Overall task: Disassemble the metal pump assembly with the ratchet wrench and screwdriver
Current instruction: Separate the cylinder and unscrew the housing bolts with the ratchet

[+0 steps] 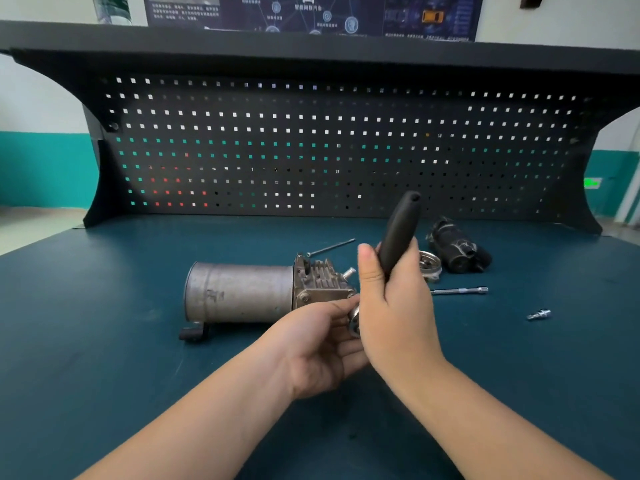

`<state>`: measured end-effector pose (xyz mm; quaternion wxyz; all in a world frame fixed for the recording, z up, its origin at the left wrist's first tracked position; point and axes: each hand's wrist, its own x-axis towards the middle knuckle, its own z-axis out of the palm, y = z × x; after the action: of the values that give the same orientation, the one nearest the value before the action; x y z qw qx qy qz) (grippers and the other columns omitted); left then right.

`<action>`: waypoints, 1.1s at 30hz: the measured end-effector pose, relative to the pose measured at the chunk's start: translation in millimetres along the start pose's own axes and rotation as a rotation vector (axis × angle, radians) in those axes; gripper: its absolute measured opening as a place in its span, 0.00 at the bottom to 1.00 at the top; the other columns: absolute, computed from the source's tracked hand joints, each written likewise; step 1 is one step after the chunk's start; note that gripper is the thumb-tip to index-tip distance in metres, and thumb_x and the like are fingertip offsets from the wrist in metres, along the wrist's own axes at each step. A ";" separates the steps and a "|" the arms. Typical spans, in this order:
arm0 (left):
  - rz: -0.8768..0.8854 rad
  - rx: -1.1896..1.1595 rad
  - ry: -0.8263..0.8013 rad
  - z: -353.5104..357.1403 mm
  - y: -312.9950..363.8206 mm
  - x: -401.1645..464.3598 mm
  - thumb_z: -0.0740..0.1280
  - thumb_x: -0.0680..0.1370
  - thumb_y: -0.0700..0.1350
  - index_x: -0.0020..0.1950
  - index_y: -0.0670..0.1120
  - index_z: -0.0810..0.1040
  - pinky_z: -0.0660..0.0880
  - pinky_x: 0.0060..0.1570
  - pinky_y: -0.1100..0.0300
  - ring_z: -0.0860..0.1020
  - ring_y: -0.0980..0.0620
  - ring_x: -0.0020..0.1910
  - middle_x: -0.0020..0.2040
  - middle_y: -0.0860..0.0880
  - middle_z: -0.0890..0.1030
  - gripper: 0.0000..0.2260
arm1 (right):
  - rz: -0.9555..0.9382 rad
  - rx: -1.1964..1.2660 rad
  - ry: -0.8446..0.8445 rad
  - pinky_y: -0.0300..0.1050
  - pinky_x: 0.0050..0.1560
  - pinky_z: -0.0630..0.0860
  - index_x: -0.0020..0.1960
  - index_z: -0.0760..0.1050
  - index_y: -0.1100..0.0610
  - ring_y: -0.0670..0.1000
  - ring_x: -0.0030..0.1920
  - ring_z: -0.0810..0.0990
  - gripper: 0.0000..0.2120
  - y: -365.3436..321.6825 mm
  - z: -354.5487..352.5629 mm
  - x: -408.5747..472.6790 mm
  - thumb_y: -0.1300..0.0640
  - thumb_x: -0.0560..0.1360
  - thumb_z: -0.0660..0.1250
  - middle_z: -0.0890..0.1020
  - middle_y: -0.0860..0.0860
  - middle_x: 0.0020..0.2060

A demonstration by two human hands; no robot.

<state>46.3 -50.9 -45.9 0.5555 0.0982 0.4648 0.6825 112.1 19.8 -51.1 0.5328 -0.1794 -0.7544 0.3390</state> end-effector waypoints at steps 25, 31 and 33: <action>0.064 -0.086 -0.052 -6.8 7.2 16.8 0.56 0.81 0.35 0.37 0.33 0.80 0.81 0.38 0.47 0.83 0.40 0.32 0.36 0.34 0.82 0.18 | -0.224 -0.410 -0.093 0.47 0.32 0.69 0.50 0.59 0.51 0.56 0.32 0.75 0.10 -47.2 -17.0 42.9 0.50 0.76 0.60 0.73 0.48 0.31; 0.043 -0.055 -0.035 -5.9 6.5 17.7 0.59 0.81 0.39 0.38 0.33 0.75 0.75 0.43 0.43 0.82 0.40 0.33 0.35 0.34 0.82 0.14 | 0.707 0.488 0.253 0.35 0.17 0.65 0.46 0.69 0.63 0.47 0.18 0.73 0.05 13.6 -42.3 14.9 0.61 0.77 0.60 0.77 0.52 0.21; 0.033 -0.059 -0.040 -8.4 7.6 18.8 0.60 0.81 0.40 0.35 0.32 0.77 0.77 0.44 0.45 0.82 0.39 0.34 0.35 0.34 0.82 0.18 | 0.633 0.396 0.263 0.35 0.18 0.66 0.51 0.67 0.64 0.47 0.19 0.73 0.07 11.2 -36.9 15.6 0.62 0.76 0.62 0.79 0.57 0.28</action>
<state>29.0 -39.0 -52.0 0.5559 0.1029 0.4315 0.7030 139.5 49.4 -40.8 0.5182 -0.3386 -0.5073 0.5996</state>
